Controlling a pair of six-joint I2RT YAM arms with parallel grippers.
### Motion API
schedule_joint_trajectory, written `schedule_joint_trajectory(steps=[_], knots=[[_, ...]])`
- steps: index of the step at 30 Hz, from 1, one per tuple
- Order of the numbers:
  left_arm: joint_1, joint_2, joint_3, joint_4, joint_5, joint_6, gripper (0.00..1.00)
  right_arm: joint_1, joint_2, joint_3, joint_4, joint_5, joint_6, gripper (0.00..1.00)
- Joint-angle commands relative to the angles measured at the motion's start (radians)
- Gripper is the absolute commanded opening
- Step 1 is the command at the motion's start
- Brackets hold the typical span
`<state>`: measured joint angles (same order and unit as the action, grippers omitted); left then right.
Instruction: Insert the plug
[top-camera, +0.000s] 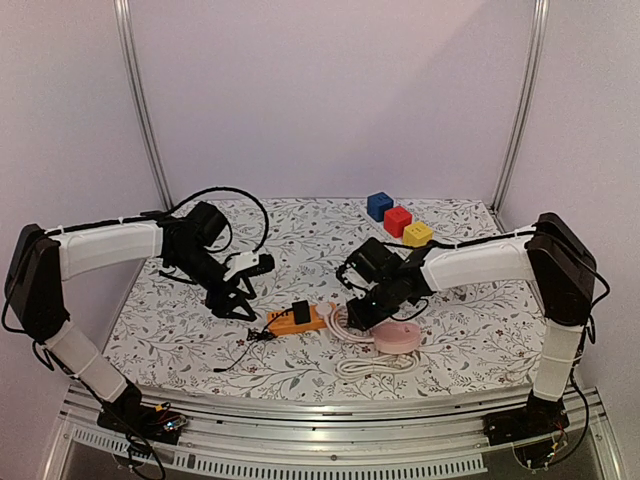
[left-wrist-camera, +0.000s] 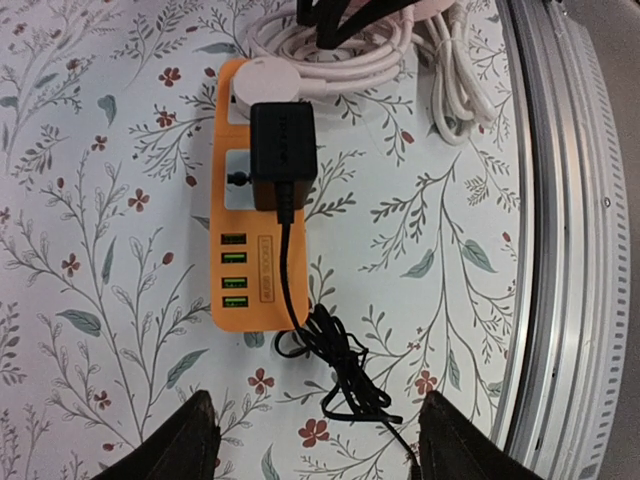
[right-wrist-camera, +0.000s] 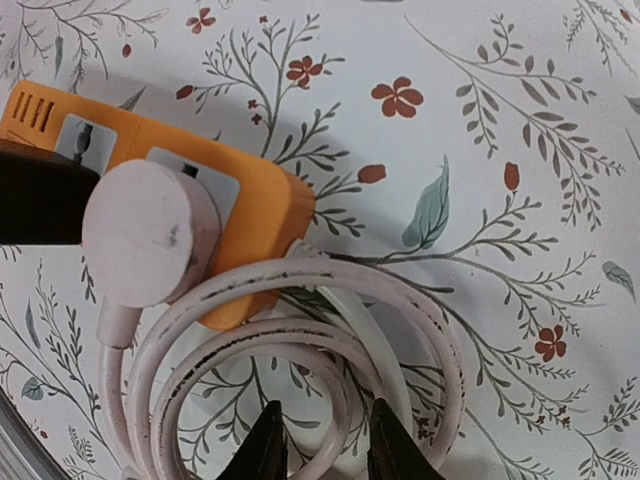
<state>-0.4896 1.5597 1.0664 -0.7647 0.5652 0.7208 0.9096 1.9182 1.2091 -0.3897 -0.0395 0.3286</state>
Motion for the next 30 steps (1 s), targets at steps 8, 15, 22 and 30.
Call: schedule_joint_trajectory(steps=[8,15,22,30], knots=[[0.027,-0.114,-0.02,-0.051,-0.08,-0.017,0.68,-0.073,-0.228,0.118,-0.111,0.15,-0.101,0.46],[0.197,-0.28,-0.102,0.052,-0.16,-0.204,0.72,-0.336,-0.539,-0.159,0.003,0.217,-0.051,0.65],[0.513,-0.43,-0.217,0.19,-0.265,-0.376,0.85,-0.676,-0.782,-0.396,0.026,0.212,-0.016,0.76],[0.863,-0.403,-0.26,0.242,-0.164,-0.49,0.91,-0.787,-0.918,-0.542,0.07,0.517,0.099,0.8]])
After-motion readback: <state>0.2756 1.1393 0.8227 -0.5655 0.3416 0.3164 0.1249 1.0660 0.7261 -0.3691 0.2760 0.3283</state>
